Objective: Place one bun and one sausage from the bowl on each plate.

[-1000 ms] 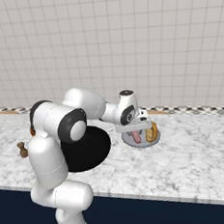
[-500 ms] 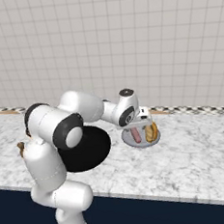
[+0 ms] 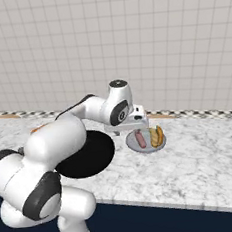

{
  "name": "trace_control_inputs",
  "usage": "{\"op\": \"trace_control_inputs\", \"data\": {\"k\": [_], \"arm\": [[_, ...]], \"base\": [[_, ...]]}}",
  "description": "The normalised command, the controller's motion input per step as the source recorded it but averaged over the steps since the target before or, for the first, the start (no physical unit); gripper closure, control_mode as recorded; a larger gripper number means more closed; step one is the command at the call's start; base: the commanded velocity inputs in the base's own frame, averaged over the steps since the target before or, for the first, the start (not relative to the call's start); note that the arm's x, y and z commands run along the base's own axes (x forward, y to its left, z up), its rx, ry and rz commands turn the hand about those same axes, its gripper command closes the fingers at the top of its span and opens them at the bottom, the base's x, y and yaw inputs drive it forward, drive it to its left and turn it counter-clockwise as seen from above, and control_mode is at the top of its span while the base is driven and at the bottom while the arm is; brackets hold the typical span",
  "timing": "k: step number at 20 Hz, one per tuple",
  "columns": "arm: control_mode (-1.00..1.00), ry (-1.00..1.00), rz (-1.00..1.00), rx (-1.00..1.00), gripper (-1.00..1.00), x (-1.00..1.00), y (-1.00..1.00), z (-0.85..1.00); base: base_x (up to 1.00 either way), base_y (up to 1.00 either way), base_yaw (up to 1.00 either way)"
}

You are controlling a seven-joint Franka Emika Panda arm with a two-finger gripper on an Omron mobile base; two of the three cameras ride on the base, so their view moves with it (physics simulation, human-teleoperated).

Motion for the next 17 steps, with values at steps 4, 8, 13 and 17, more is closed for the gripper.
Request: {"op": "trace_control_inputs", "data": {"k": [4, 8, 13, 17], "arm": [[-1.0, 0.26, -0.1, 0.0, -1.0, -1.0, -0.15, 0.69], [-1.0, 0.31, -0.09, 0.0, -1.0, -1.0, -0.62, 0.1], [-1.0, 0.16, -0.03, 0.0, -1.0, -1.0, -0.9, -0.05], [-1.0, 0.02, -0.02, 0.0, -1.0, -1.0, -0.88, -0.02]], "base": [[0.0, 0.0, 0.0], [0.0, 0.0, 0.0], [0.0, 0.0, 0.0], [0.0, 0.0, 0.0]]}}
